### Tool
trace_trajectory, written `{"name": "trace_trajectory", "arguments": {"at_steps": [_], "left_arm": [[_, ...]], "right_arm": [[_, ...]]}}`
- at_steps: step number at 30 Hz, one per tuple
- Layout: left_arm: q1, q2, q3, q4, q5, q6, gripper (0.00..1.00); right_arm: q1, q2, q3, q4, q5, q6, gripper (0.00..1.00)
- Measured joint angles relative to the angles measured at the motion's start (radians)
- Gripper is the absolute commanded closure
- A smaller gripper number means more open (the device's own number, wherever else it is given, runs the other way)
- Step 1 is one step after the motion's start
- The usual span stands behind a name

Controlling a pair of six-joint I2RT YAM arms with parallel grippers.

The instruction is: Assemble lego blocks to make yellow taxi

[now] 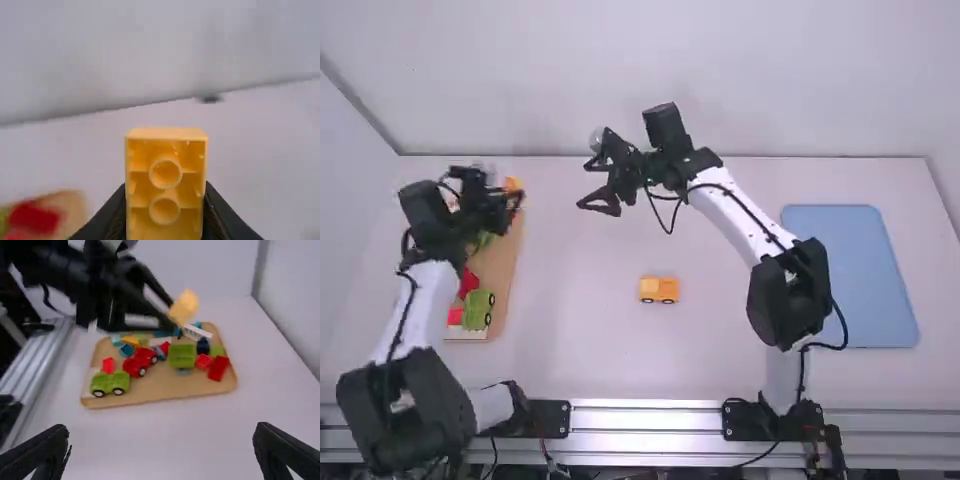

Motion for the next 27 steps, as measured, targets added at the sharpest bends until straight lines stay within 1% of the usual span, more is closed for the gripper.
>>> {"name": "trace_trajectory", "arguments": {"at_steps": [2, 3, 4, 6, 7, 8, 10, 11, 12, 13, 14, 15, 16, 17, 19, 20, 23, 25, 26, 27], "left_arm": [[-0.047, -0.044, -0.102, 0.136, 0.102, -0.002, 0.96], [-0.065, -0.058, -0.147, 0.218, 0.154, -0.013, 0.97], [-0.071, -0.061, -0.161, 0.248, 0.174, -0.017, 0.98], [-0.1, -0.07, -0.215, 0.386, 0.267, -0.055, 0.97], [-0.111, -0.069, -0.229, 0.435, 0.302, -0.074, 0.96], [-0.117, -0.069, -0.236, 0.456, 0.317, -0.085, 0.97], [-0.146, -0.065, -0.25, 0.52, 0.372, -0.124, 0.97], [-0.166, -0.056, -0.251, 0.55, 0.393, -0.137, 0.97], [-0.173, -0.053, -0.251, 0.558, 0.401, -0.142, 0.97], [-0.189, -0.045, -0.251, 0.572, 0.415, -0.149, 0.97], [-0.224, -0.029, -0.251, 0.602, 0.431, -0.165, 0.98], [-0.231, -0.025, -0.251, 0.606, 0.433, -0.167, 0.98], [-0.254, -0.014, -0.251, 0.631, 0.437, -0.179, 0.98], [-0.288, 0.001, -0.251, 0.668, 0.44, -0.195, 0.97], [-0.323, 0.023, -0.251, 0.72, 0.444, -0.217, 0.97], [-0.342, 0.039, -0.251, 0.75, 0.446, -0.23, 0.98], [-0.37, 0.077, -0.251, 0.805, 0.448, -0.267, 0.98], [-0.372, 0.103, -0.251, 0.851, 0.447, -0.294, 0.98], [-0.373, 0.111, -0.251, 0.865, 0.447, -0.303, 0.98], [-0.373, 0.124, -0.251, 0.892, 0.447, -0.318, 0.97]], "right_arm": [[-0.006, 0.0, 0.0, -0.05, -0.067, -0.049, 0.01], [-0.011, 0.0, 0.0, -0.099, -0.112, -0.091, 0.0], [-0.012, 0.0, 0.0, -0.107, -0.119, -0.099, 0.0], [-0.026, 0.0, 0.0, -0.221, -0.186, -0.199, 0.05], [-0.033, 0.0, 0.0, -0.281, -0.208, -0.252, 0.0], [-0.038, 0.0, 0.001, -0.327, -0.222, -0.283, 0.02], [-0.064, 0.0, 0.002, -0.534, -0.27, -0.437, 0.02], [-0.087, 0.0, 0.002, -0.704, -0.304, -0.563, 0.02], [-0.095, 0.0, 0.002, -0.754, -0.314, -0.608, 0.02], [-0.113, 0.001, 0.003, -0.871, -0.341, -0.719, 0.02], [-0.148, 0.001, -0.002, -1.117, -0.383, -0.941, 0.02], [-0.158, 0.001, -0.006, -1.179, -0.391, -1.004, 0.02], [-0.175, 0.0, -0.018, -1.25, -0.412, -1.113, 0.02], [-0.202, -0.003, -0.035, -1.253, -0.438, -1.254, 0.02], [-0.218, -0.002, -0.055, -1.215, -0.458, -1.345, 0.02], [-0.222, -0.002, -0.07, -1.164, -0.467, -1.386, 0.02], [-0.212, 0.0, -0.079, -1.027, -0.478, -1.388, 0.02], [-0.203, 0.0, -0.079, -0.871, -0.484, -1.314, 0.02], [-0.201, 0.0, -0.08, -0.841, -0.485, -1.296, 0.02], [-0.197, 0.001, -0.08, -0.765, -0.482, -1.239, 0.02]]}}
